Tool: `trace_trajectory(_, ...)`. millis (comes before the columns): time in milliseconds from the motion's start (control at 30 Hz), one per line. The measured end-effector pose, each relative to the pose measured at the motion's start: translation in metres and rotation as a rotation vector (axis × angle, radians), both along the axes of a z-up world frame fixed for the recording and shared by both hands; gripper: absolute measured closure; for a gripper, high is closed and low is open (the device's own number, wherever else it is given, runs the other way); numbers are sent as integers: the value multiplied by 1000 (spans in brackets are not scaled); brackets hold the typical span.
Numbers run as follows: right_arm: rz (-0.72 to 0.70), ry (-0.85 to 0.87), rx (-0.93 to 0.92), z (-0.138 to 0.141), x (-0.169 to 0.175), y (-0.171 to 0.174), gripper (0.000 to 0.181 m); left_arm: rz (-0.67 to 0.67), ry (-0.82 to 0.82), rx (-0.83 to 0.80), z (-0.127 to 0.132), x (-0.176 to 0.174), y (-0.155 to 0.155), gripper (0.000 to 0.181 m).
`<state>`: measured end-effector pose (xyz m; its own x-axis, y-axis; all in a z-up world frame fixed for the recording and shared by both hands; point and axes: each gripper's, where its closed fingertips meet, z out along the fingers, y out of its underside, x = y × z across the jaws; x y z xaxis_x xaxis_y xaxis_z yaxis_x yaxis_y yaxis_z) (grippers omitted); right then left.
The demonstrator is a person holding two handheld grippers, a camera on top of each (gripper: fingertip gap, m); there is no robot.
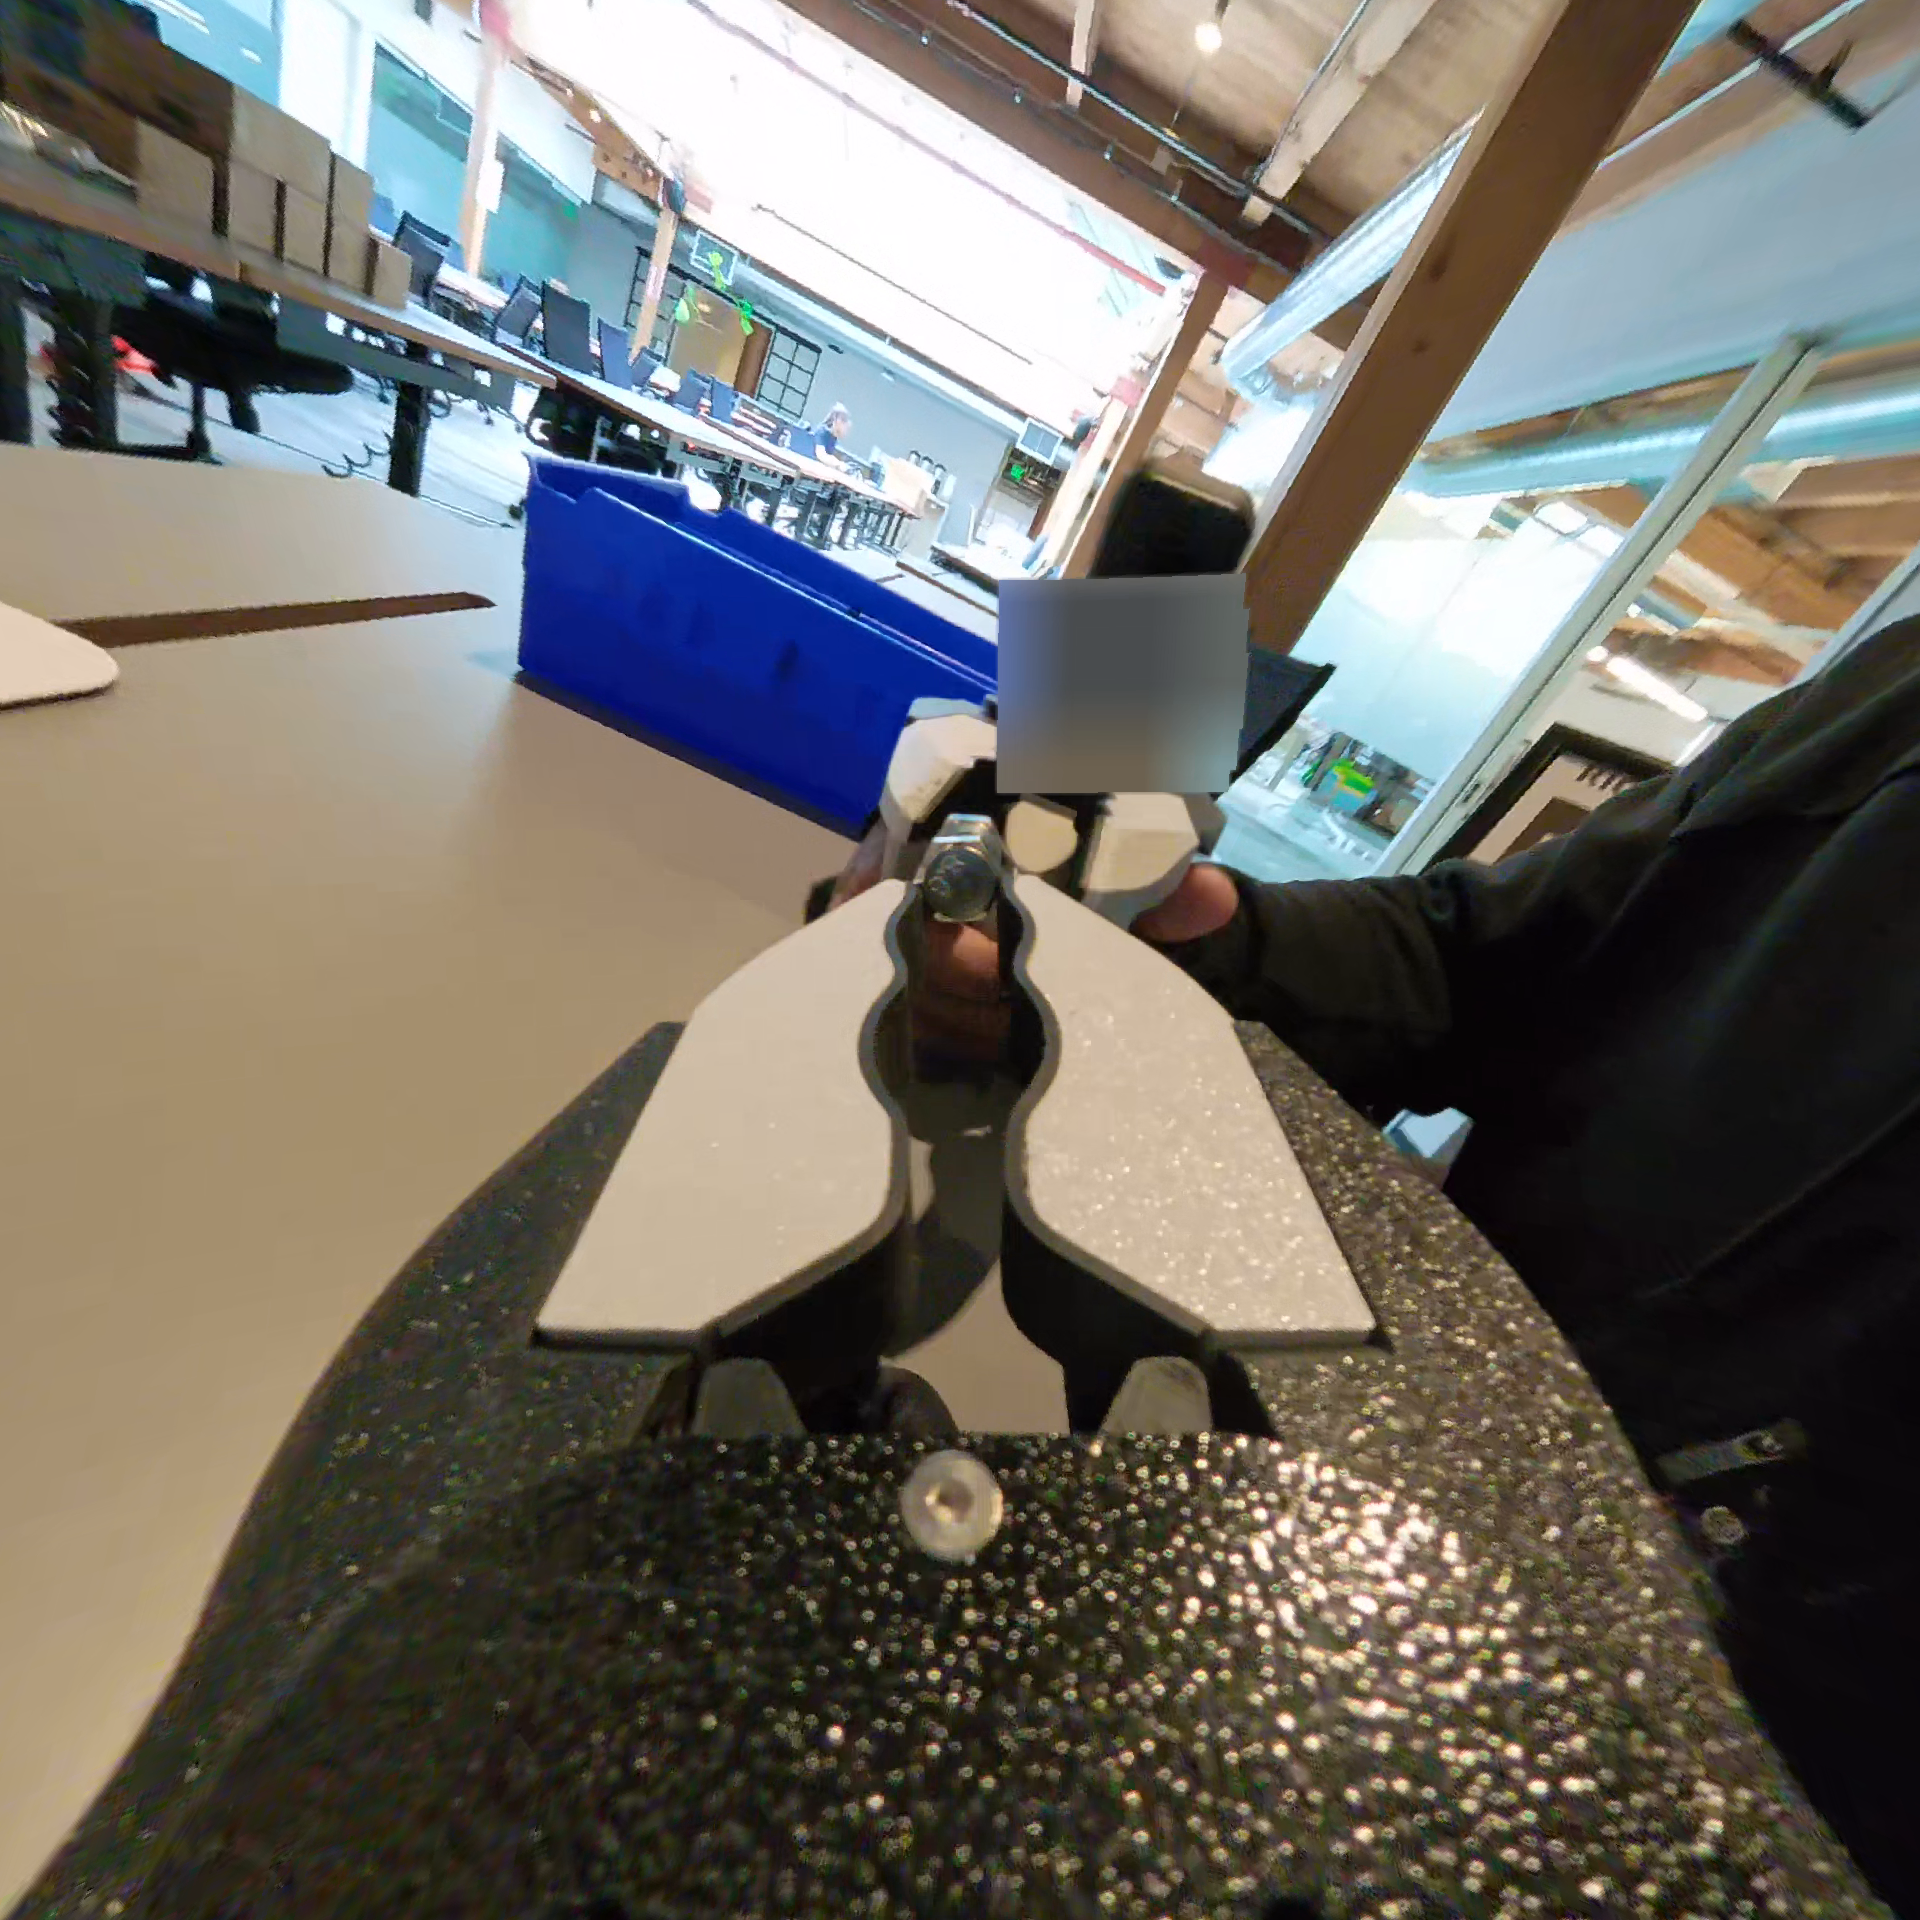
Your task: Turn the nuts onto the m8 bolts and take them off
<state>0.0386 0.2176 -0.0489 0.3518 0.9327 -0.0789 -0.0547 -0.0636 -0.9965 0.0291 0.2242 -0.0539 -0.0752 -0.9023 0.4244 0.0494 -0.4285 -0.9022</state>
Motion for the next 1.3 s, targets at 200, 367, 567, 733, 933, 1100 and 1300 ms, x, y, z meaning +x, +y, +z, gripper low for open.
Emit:
trace_trajectory(200, 69, 65, -203, -3, -4, -1, 154, -34, 34, 79, -3, 4, -10, 169)
trace_trajectory(367, 68, -4, -119, -7, -7, -5, 165, -53, 55, 56, -7, 6, -13, 169)
trace_trajectory(567, -176, -345, 621, -11, -3, -3, 165, -136, 40, -225, -10, 9, -16, 169)
trace_trajectory(733, -106, -162, 360, -2, -5, -6, 143, -57, -8, -113, -1, 6, -7, 169)
trace_trajectory(933, 20, 59, -131, 2, -3, 2, 145, 0, 2, 39, 3, 3, -5, 169)
trace_trajectory(1100, 41, 24, -146, -4, -5, -2, 167, -31, 35, 40, -3, 7, -10, 169)
trace_trajectory(1300, -155, -361, 640, -11, -3, -7, 167, -187, 45, -304, -11, 7, -20, 169)
